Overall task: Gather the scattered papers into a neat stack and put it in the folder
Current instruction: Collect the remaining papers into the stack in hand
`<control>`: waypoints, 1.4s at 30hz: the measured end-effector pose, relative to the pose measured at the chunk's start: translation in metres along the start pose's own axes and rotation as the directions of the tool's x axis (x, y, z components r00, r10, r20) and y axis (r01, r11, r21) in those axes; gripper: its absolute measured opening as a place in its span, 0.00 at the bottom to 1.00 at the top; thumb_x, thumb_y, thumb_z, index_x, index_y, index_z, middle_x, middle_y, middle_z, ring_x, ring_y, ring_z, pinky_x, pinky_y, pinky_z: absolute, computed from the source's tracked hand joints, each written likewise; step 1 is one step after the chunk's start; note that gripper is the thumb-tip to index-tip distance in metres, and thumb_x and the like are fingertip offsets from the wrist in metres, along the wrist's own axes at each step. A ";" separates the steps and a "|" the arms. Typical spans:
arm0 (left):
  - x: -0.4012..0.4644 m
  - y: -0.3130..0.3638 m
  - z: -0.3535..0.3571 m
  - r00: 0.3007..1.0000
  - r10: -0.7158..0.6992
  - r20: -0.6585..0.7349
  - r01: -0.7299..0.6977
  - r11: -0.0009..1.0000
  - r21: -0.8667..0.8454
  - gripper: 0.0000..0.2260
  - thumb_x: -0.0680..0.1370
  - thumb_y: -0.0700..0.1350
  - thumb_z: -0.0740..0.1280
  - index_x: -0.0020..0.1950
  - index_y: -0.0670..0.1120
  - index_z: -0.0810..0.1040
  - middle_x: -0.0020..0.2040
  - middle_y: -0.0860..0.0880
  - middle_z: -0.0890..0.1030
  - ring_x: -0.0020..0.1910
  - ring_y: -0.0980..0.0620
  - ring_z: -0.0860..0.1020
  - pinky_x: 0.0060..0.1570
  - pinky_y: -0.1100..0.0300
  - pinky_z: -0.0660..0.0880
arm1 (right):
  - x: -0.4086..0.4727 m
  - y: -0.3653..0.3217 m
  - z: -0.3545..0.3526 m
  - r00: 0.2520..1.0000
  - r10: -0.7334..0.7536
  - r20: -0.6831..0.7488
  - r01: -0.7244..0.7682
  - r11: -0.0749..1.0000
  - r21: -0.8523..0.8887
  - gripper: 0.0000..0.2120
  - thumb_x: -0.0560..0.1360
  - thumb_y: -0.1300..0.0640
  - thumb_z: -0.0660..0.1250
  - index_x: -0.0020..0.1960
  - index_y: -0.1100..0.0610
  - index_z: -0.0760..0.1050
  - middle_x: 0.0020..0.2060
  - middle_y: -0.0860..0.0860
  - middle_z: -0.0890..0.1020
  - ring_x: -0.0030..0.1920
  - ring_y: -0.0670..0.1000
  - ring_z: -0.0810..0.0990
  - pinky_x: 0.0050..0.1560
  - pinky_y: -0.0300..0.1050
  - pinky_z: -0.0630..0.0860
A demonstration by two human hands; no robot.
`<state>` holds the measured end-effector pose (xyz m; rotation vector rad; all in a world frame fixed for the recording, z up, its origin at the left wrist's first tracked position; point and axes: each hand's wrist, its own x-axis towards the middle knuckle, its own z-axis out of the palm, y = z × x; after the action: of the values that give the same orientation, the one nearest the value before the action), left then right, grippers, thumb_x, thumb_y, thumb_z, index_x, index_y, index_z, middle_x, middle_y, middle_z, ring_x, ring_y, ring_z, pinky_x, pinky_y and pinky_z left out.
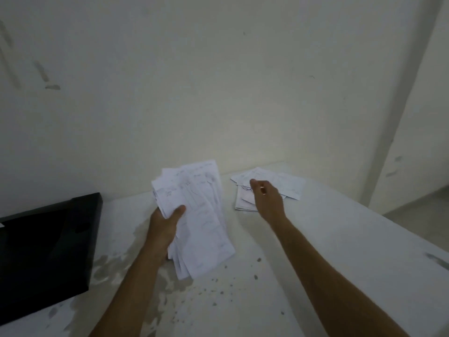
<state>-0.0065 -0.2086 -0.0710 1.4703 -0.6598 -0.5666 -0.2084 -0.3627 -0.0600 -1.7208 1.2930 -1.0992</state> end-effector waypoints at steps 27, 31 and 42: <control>0.027 -0.022 0.001 0.980 0.176 -0.092 -0.152 0.962 0.227 0.19 0.77 0.45 0.70 0.66 0.42 0.74 0.56 0.47 0.79 0.52 0.47 0.78 0.51 0.55 0.75 | 0.183 0.052 0.009 0.976 0.197 0.093 -0.083 0.731 -0.678 0.46 0.68 0.26 0.66 0.76 0.53 0.63 0.70 0.57 0.71 0.72 0.62 0.64 0.68 0.57 0.65; 0.026 -0.023 0.002 0.980 0.176 -0.088 -0.155 0.965 0.210 0.20 0.76 0.44 0.70 0.68 0.42 0.73 0.58 0.48 0.79 0.54 0.48 0.77 0.53 0.53 0.76 | 0.204 0.044 0.010 0.951 0.229 0.209 -0.022 0.723 -0.691 0.45 0.69 0.29 0.69 0.78 0.50 0.61 0.75 0.57 0.64 0.75 0.63 0.61 0.71 0.60 0.63; 0.024 -0.020 0.005 0.978 0.180 -0.106 -0.156 0.967 0.202 0.19 0.76 0.43 0.70 0.66 0.44 0.73 0.56 0.51 0.78 0.53 0.50 0.76 0.46 0.62 0.74 | 0.218 0.015 0.045 0.711 0.244 0.660 0.456 0.554 -0.696 0.36 0.75 0.42 0.67 0.79 0.41 0.58 0.80 0.49 0.60 0.78 0.57 0.59 0.76 0.56 0.58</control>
<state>0.0080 -0.2297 -0.0896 1.5979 -0.7497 -0.2830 -0.1420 -0.5754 -0.0447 -2.5829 1.2229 0.3492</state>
